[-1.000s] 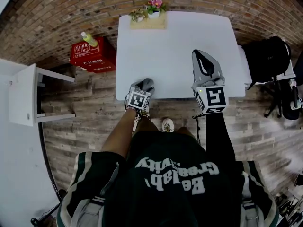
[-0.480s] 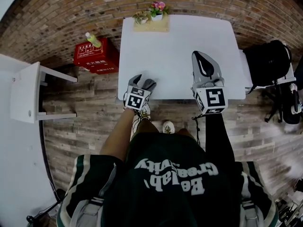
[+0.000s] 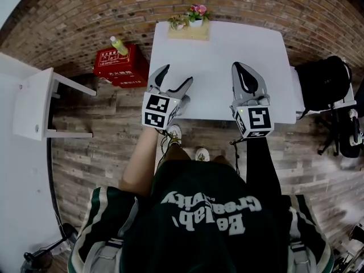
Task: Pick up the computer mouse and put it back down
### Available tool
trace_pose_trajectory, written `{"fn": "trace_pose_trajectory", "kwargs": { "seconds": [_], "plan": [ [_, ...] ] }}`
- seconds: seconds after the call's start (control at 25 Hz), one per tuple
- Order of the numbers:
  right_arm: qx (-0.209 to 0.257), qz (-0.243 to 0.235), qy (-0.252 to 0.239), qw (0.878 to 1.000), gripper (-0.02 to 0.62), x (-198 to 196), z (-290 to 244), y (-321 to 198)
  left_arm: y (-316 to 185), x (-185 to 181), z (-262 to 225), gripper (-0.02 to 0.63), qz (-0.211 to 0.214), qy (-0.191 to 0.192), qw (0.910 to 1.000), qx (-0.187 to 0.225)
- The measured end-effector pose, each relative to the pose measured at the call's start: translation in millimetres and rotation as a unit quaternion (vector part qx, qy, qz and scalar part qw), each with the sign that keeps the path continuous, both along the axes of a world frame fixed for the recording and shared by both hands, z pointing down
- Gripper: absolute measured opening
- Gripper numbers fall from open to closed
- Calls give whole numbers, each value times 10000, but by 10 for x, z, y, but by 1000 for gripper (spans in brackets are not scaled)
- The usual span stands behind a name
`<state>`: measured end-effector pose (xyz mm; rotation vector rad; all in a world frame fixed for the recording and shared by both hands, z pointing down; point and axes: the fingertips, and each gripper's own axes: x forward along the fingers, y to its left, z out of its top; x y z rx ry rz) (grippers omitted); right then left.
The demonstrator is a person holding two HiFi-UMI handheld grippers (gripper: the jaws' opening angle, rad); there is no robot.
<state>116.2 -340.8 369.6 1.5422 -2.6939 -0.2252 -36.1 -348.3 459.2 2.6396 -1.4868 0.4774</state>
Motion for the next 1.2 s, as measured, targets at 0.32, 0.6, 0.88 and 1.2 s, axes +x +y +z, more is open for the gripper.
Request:
{"fn": "trace_pose_trajectory", "kwargs": {
  "seconds": [0.32,0.6,0.88,1.2],
  "plan": [
    [130,-94,-53,9999,14,-63,-110,54,125,-45,-1007,331,-217,187,9933,1116],
    [160,-147,-66,9997,14,-83,-151,99,254,-75,-1237,244,-365,301,9881,1463],
    [166,-143,-62,9997,14,-71,-148,142,311,-218,-1294,9,-826,212,9819,1688],
    [188,-186,-68,9996,14,-82,-161,183,328,-267,-1383,6,-1062,63,9764,1879]
  ]
}}
